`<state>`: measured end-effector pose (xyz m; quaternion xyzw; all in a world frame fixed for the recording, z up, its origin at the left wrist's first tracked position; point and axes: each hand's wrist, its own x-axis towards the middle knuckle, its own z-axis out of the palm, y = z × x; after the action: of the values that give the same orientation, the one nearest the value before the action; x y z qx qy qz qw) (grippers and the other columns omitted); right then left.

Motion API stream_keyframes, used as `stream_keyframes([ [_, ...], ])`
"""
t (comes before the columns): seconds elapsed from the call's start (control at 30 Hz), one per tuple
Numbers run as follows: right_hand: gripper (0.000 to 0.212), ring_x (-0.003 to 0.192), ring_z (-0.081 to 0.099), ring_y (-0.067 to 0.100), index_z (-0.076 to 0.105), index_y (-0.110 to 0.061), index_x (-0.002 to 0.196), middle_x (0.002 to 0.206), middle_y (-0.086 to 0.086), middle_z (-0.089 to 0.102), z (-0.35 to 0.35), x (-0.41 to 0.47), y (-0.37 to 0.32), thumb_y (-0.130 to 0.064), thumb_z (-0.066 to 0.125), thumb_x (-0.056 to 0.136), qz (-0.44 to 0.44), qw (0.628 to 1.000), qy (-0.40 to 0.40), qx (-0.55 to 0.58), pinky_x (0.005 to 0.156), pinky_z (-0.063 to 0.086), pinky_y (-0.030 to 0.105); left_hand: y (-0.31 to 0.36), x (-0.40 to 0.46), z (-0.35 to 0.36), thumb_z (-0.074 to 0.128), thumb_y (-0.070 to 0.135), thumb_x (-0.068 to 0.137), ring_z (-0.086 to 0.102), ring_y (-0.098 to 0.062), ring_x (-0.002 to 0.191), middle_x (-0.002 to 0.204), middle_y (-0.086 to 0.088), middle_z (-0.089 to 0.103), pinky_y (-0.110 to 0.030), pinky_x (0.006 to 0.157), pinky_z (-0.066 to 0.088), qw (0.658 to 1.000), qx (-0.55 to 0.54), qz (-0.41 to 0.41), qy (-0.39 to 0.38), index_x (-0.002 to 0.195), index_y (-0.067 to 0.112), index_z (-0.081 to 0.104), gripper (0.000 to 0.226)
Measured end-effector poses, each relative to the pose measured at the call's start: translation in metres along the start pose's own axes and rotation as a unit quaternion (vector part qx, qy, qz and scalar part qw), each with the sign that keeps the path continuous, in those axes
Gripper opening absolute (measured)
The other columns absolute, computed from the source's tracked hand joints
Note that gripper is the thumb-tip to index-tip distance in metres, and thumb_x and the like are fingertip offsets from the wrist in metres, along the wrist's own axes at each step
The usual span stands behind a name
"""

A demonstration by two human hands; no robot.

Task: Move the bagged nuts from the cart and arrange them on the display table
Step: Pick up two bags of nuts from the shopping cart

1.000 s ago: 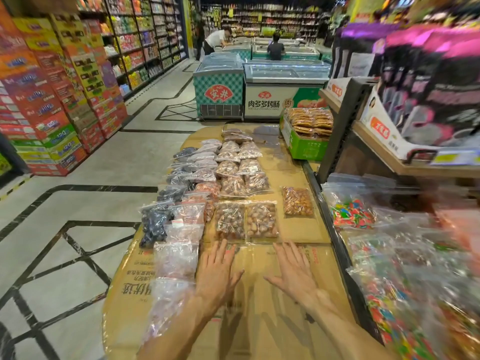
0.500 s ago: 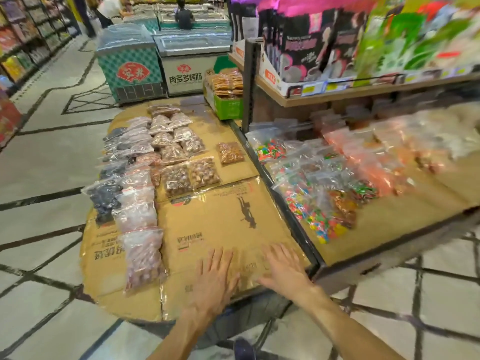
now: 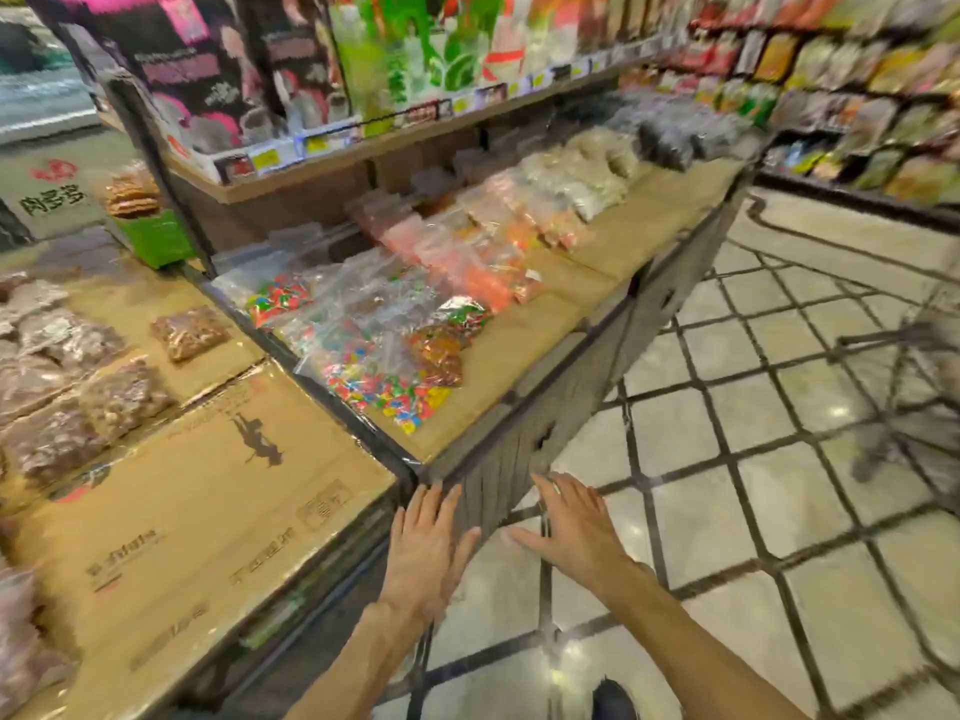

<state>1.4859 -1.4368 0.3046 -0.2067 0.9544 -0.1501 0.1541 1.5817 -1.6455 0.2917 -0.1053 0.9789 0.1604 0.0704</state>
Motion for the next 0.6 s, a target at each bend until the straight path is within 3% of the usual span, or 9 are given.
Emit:
stream_keyframes([
  [0.07,0.094,0.160,0.021,0.024,0.021,-0.027,0.167,0.172,0.002,0.026,-0.017,-0.004,0.048,-0.074,0.056,0.093,0.022,0.999,0.016,0.021,0.129,0.019,0.046,0.049,0.024,0.009,-0.021,0.082,0.084,0.004,-0.023,0.164,0.177,0.001,0.009,-0.045,0.133,0.009,1.000,0.001,0.028,-0.015,0.169,0.029,0.013,0.106],
  [0.13,0.093,0.160,0.022,0.024,0.022,-0.029,0.167,0.172,0.003,0.026,-0.034,-0.005,0.100,-0.075,0.054,0.093,0.043,0.998,0.036,0.030,0.129,0.021,0.046,0.101,0.053,0.022,0.013,0.070,0.104,0.003,-0.022,0.164,0.177,0.002,0.009,-0.044,0.133,0.008,0.998,-0.004,0.057,-0.016,0.168,0.029,0.014,0.076],
  [0.2,0.093,0.159,0.024,0.024,0.023,-0.029,0.166,0.172,0.003,0.028,-0.052,-0.005,0.155,-0.076,0.054,0.092,0.067,0.996,0.046,0.041,0.128,0.023,0.046,0.154,0.084,0.036,0.027,0.063,0.108,0.005,-0.022,0.164,0.177,0.002,0.011,-0.044,0.133,0.009,0.996,-0.010,0.083,-0.019,0.167,0.029,0.018,0.069],
  [0.43,0.097,0.157,0.030,0.024,0.024,-0.027,0.165,0.170,0.003,0.032,-0.112,-0.009,0.326,-0.082,0.049,0.089,0.145,0.986,0.063,0.051,0.126,0.029,0.048,0.325,0.167,0.081,0.023,0.067,0.105,0.020,-0.028,0.161,0.173,-0.005,0.026,-0.047,0.130,0.020,0.989,-0.001,0.147,-0.027,0.166,0.026,0.026,0.073],
  [0.6,0.095,0.157,0.029,0.021,0.023,-0.027,0.166,0.170,0.001,0.033,-0.156,-0.001,0.413,-0.078,0.053,0.092,0.198,0.974,0.091,0.065,0.127,0.028,0.041,0.421,0.225,0.096,0.025,0.064,0.107,0.013,-0.026,0.163,0.176,-0.002,0.017,-0.045,0.133,0.012,0.980,-0.006,0.189,-0.057,0.167,0.028,0.023,0.070],
])
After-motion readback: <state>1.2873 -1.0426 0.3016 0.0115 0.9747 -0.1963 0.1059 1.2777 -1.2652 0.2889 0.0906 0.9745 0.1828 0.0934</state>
